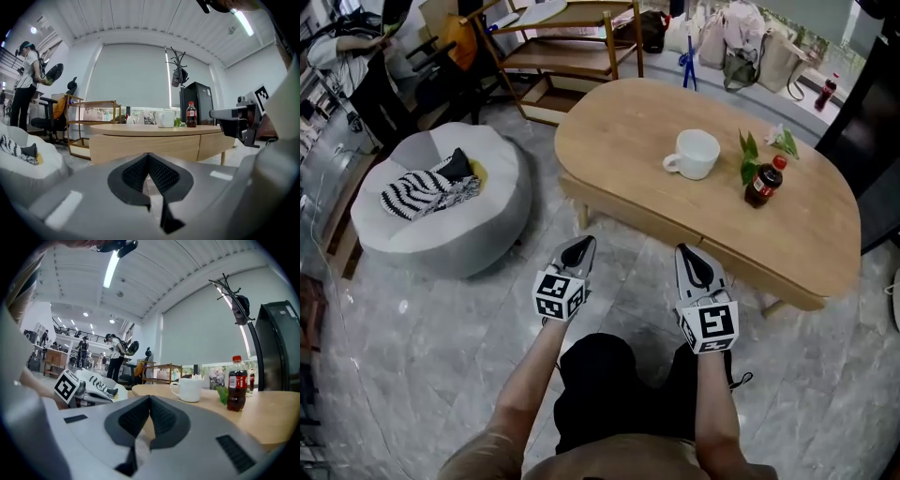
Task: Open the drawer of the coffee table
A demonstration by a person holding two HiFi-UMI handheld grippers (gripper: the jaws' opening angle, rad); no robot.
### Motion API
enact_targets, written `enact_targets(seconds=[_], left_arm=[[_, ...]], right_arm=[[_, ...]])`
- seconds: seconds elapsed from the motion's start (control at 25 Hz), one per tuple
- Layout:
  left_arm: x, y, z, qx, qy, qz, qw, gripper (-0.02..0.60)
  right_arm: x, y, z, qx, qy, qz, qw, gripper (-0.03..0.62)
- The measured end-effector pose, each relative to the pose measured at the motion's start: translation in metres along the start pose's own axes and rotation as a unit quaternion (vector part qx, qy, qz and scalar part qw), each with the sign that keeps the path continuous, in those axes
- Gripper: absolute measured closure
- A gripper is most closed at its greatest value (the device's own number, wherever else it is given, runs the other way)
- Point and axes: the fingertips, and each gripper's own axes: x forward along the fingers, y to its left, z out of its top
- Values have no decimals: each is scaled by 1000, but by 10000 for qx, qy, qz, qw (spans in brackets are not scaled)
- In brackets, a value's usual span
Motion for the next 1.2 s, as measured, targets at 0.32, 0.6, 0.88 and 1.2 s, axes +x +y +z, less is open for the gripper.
enact_targets(seconds=[0.32,0.6,0.88,1.2], left_arm=[[5,-2,-22,-2075,-355,-345,9770,575],[29,8,-46,-6864,-1950,-1484,6847,566],[50,12,-61,-6522,-1983,-1357,7189,552],[99,40,-77,-6419,-2387,-1310,7168,364]], right_arm=[[-3,-2,-8,-126,50,-179,9997,589],[-11,-9,-18,-31,64,-183,9998,589],[-11,-21,-20,-134,61,-243,9996,589],[-7,-26,-14,-80,65,-307,9995,589]])
